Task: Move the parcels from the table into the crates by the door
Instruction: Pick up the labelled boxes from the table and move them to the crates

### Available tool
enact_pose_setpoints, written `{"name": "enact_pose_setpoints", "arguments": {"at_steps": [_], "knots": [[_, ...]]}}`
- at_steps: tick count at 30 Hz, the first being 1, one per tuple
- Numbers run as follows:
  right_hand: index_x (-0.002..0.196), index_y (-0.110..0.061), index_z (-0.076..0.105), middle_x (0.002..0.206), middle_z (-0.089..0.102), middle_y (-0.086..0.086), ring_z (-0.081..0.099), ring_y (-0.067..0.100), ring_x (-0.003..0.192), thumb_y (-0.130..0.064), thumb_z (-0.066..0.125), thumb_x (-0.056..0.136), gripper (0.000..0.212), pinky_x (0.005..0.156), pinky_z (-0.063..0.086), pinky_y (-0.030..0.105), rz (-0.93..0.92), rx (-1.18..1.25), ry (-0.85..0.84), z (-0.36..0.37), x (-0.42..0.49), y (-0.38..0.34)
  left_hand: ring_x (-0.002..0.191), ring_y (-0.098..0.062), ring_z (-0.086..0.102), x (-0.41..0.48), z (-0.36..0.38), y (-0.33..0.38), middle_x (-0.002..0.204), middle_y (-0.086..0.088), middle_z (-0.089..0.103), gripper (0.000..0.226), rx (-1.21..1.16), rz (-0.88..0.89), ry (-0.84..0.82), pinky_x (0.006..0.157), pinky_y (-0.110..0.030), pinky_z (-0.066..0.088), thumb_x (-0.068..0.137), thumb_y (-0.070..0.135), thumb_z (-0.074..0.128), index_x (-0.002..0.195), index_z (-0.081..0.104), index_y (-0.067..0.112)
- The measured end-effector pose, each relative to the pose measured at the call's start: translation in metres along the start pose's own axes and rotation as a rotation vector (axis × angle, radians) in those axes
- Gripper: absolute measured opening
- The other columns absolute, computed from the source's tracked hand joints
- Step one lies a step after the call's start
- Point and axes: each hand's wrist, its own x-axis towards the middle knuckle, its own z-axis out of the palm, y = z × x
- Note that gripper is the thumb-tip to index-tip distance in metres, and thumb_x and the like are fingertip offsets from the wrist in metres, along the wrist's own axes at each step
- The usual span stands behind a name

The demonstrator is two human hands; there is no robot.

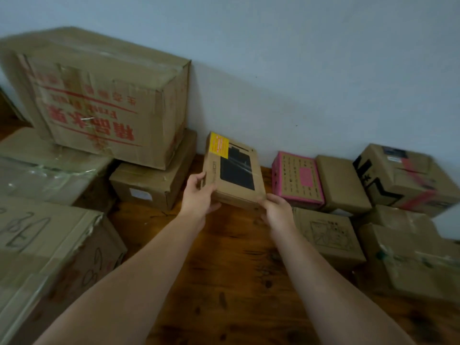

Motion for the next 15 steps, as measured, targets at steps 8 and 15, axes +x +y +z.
{"name": "enact_pose_setpoints", "arguments": {"at_steps": [8, 15], "knots": [[0.088, -0.022, 0.061, 0.102, 0.069, 0.007, 0.064, 0.028, 0.098, -0.019, 0.067, 0.086, 0.007, 0.088, 0.053, 0.049, 0.108, 0.313, -0.011, -0.008, -0.019, -0.017, 0.106, -0.029, 0.058, -0.032, -0.016, 0.014, 0.117, -0.006, 0.057, 0.033, -0.089, -0.026, -0.116, 0.079, -0.042, 0.057, 0.094, 0.005, 0.049, 0.119, 0.051, 0.027], [0.126, -0.014, 0.056, 0.116, 0.065, 0.005, 0.061, 0.024, 0.107, -0.007, 0.071, 0.08, 0.049, 0.096, 0.048, 0.046, -0.075, 0.272, 0.006, -0.024, -0.033, -0.027, 0.104, -0.025, 0.056, -0.034, -0.018, 0.029, 0.115, -0.009, 0.06, 0.022, 0.274, 0.054, -0.054, 0.09, -0.043, 0.048, 0.091, 0.008, 0.053, 0.112, 0.057, 0.014]]}}
